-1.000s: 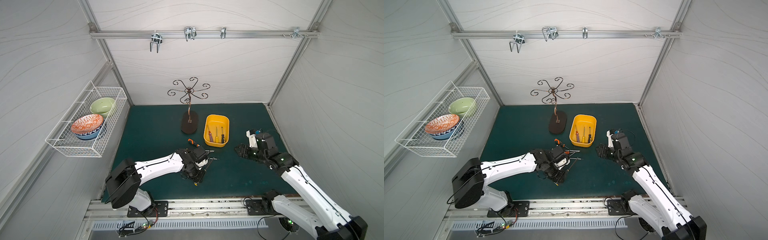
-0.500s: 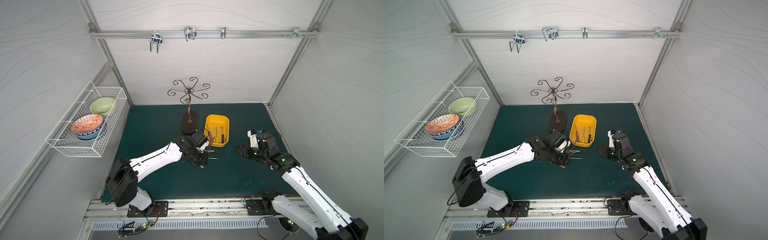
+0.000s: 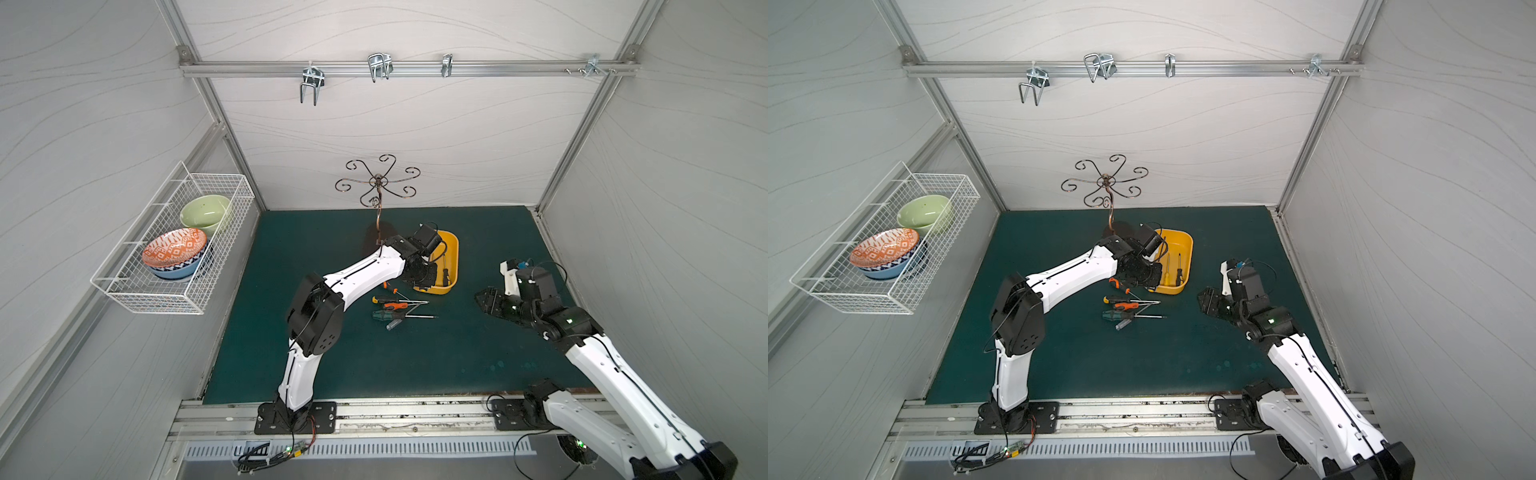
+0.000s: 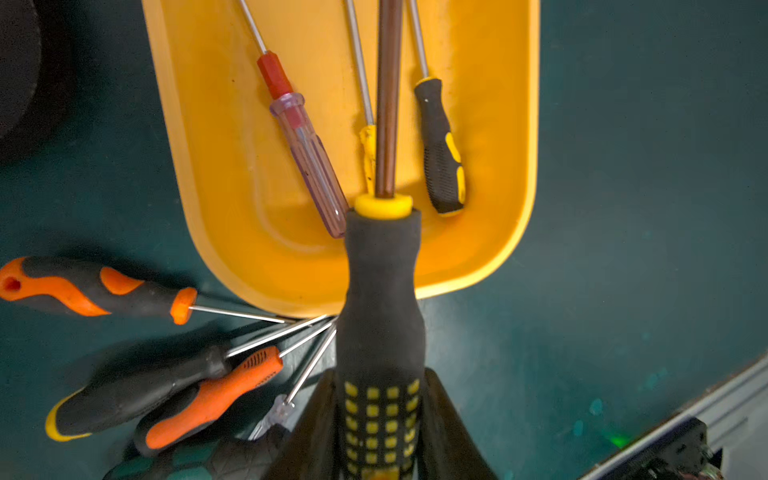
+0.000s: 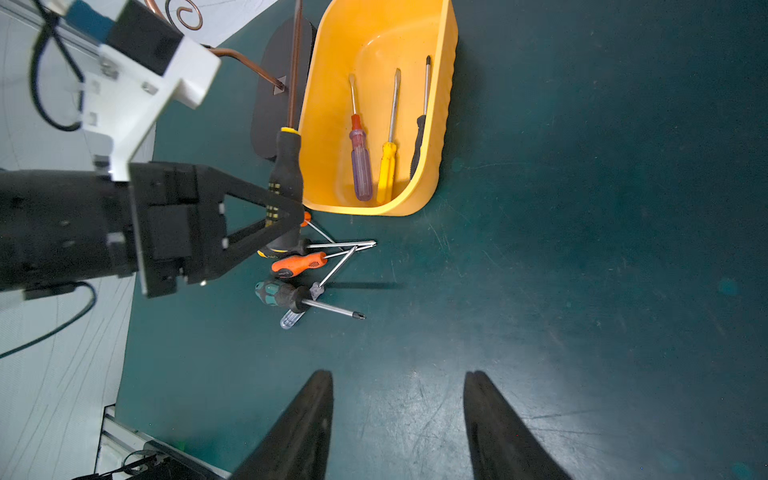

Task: Put the screwdriver on the desktop into the storage box
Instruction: Place the screwdriver in the storage box.

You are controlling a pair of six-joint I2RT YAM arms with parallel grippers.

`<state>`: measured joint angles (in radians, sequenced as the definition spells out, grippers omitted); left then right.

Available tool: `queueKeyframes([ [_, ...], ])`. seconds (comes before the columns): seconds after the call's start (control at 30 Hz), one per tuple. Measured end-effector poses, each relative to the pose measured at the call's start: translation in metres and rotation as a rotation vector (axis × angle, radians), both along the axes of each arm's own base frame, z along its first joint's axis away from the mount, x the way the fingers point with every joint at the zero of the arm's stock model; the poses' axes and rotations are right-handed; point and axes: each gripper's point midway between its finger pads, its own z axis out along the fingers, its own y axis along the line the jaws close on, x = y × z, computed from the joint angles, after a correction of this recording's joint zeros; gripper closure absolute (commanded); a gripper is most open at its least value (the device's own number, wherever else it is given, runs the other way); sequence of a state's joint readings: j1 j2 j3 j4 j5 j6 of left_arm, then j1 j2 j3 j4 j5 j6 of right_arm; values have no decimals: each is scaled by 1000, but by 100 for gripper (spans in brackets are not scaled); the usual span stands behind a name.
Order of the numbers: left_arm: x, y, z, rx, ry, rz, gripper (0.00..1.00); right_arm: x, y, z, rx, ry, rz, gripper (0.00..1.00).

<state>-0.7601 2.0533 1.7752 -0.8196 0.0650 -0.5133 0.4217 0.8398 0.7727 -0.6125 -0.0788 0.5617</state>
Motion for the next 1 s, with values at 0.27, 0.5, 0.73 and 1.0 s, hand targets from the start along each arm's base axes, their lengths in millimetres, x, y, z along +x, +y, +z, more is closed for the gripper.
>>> queueKeyframes([
  [0.27, 28, -18, -6, 5, -25, 27, 100, -2, -2, -9, -5, 23, -8, 46],
  [0.5, 45, -31, -14, 8, -23, 32, 100, -2, -2, -11, -1, 28, -13, 46],
  [0.73, 47, -27, -44, 71, 13, 39, 79, -1, -2, -13, 3, 30, -13, 46],
  [1.0, 46, -28, -48, 73, 23, 37, 52, -2, -2, -14, 2, 35, -13, 44],
])
